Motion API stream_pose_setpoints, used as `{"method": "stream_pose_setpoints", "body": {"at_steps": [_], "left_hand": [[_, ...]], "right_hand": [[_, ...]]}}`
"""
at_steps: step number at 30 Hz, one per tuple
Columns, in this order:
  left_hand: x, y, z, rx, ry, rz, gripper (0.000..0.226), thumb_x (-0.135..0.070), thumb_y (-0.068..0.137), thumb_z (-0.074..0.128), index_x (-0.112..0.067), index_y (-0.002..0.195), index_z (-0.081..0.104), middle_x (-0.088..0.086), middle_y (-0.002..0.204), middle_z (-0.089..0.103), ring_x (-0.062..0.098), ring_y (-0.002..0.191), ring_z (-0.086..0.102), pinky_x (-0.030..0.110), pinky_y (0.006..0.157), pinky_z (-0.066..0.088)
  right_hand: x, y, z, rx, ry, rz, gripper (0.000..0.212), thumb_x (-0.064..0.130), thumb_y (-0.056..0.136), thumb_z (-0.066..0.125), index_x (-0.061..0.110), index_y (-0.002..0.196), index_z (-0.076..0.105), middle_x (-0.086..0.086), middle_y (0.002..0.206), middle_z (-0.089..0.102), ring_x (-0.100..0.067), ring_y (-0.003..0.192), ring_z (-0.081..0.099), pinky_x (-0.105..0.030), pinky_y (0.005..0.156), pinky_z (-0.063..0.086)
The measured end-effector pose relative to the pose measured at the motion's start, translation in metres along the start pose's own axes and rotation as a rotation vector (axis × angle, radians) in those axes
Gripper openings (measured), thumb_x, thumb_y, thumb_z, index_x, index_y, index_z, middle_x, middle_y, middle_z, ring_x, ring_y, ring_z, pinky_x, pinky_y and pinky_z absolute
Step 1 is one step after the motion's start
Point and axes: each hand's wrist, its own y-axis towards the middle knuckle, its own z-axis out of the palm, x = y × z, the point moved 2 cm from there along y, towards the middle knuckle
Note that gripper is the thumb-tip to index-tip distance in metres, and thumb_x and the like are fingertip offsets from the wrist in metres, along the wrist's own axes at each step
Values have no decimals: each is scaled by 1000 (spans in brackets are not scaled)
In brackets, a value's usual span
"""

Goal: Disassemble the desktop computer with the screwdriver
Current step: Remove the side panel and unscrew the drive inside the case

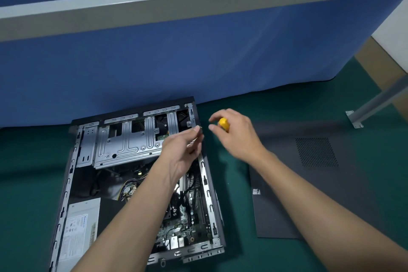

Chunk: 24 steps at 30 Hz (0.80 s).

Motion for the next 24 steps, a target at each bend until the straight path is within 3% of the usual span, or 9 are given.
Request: {"method": "stream_pose_setpoints", "body": {"at_steps": [2, 5, 12, 15, 17, 20, 22, 24], "left_hand": [[5, -2, 4, 35, -3, -16, 12, -5, 86, 67, -1, 97, 69, 9, 86, 70, 17, 78, 64, 21, 65, 48], [11, -2, 8, 45, 3, -26, 10, -4, 87, 65, -1, 95, 69, 8, 79, 70, 16, 73, 64, 20, 62, 50], [17, 4, 16, 62, 4, -59, 6, -10, 88, 65, -5, 91, 67, 6, 76, 69, 13, 67, 65, 19, 60, 51], [16, 7, 19, 17, 111, 54, 15, -14, 92, 62, -1, 96, 68, 7, 83, 71, 14, 70, 66, 21, 64, 53], [11, 12, 10, -135, 432, 306, 22, -19, 96, 58, -2, 103, 70, 6, 91, 71, 16, 78, 66, 28, 75, 55], [0, 16, -19, -397, 1231, 712, 38, -33, 98, 52, -10, 128, 59, 7, 128, 61, 23, 121, 52, 38, 104, 41], [1, 24, -45, -468, 1615, 710, 60, -48, 98, 42, -13, 146, 35, 13, 153, 31, 30, 141, 24, 42, 115, 21], [4, 33, -68, -444, 1745, 511, 79, -65, 94, 23, -17, 154, 5, 13, 161, -4, 30, 147, -6, 44, 117, 1]], "right_hand": [[1, -3, 6, 44, -50, -48, 14, 23, 89, 66, 18, 101, 69, 2, 96, 61, -17, 91, 57, -31, 83, 46], [-1, -6, 9, 41, -85, -51, 13, 23, 90, 66, 17, 100, 70, 2, 95, 60, -20, 90, 58, -37, 81, 49], [-10, -1, 8, 33, -132, -50, 12, 20, 91, 63, 16, 99, 70, -1, 94, 63, -24, 87, 59, -40, 76, 50], [-19, 5, 10, 9, -141, -26, 10, 22, 90, 65, 16, 96, 70, -1, 93, 64, -24, 86, 59, -40, 76, 50], [-32, 11, 13, -17, -165, 35, 9, 23, 89, 66, 17, 93, 70, -1, 94, 64, -25, 88, 59, -40, 77, 50], [-61, 19, 24, 57, -285, 207, 8, 25, 89, 64, 18, 90, 67, -5, 96, 62, -32, 91, 59, -42, 78, 51], [-80, 22, 38, 163, -378, 311, 10, 23, 89, 60, 15, 91, 66, -10, 99, 62, -38, 92, 59, -41, 76, 51], [-94, 23, 55, 264, -441, 369, 11, 20, 88, 57, 14, 93, 65, -14, 102, 62, -40, 92, 59, -37, 70, 47]]}}
